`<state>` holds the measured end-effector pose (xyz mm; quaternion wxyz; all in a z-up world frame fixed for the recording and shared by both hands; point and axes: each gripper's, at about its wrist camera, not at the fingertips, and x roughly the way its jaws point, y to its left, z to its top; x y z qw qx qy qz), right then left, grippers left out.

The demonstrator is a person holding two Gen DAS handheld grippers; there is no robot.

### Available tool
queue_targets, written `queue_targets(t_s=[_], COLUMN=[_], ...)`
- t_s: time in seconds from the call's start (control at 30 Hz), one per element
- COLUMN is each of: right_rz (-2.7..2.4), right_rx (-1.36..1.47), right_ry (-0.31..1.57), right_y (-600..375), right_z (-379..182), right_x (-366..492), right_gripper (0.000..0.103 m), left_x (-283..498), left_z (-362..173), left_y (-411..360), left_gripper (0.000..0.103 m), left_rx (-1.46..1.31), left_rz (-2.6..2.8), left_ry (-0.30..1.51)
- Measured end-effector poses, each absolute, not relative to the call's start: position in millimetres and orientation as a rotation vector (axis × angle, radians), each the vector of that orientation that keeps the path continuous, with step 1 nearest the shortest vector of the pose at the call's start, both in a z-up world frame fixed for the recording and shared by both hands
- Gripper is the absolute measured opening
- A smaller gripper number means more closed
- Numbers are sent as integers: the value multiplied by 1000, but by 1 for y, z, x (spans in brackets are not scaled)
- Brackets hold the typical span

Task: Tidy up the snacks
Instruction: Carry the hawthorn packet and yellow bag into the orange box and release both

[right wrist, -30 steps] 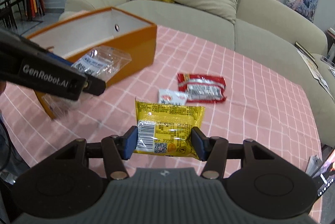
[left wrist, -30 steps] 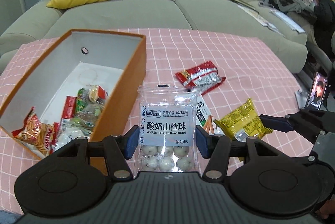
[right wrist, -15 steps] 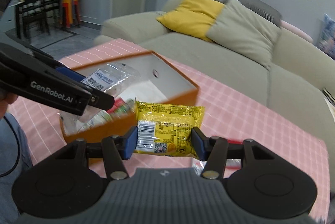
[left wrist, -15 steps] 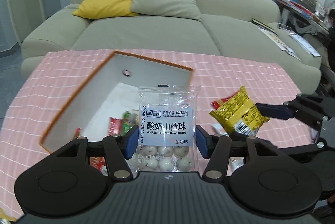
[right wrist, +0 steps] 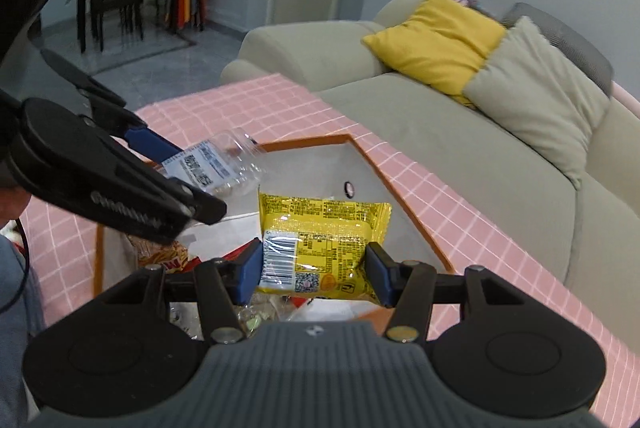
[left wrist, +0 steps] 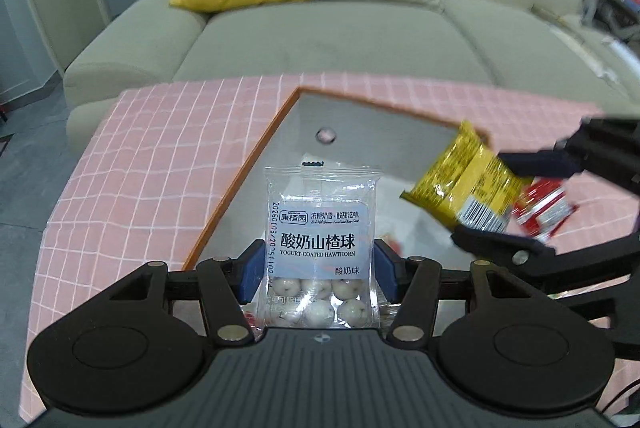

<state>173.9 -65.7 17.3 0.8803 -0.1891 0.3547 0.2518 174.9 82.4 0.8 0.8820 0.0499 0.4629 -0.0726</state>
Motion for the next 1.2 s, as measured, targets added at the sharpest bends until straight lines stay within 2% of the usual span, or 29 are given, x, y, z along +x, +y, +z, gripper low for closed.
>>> queue_targets(t_s=[0.43, 0.97, 1.2], right_rz=[569, 585, 569], right_rx=[-626, -742, -713], right_ry=[934, 1098, 1114], right_y=[-25, -15, -20], right_z=[-44, -87, -92], right_x=[227, 246, 248], right_gripper=[53, 53, 56], left_x=[204, 221, 220], left_z=[-61, -87, -89], left_y=[81, 75, 76], left_gripper=[64, 66, 71], left_rx=[238, 327, 328], left_rz=[-123, -135, -144], left_ry=[1135, 1198, 1199])
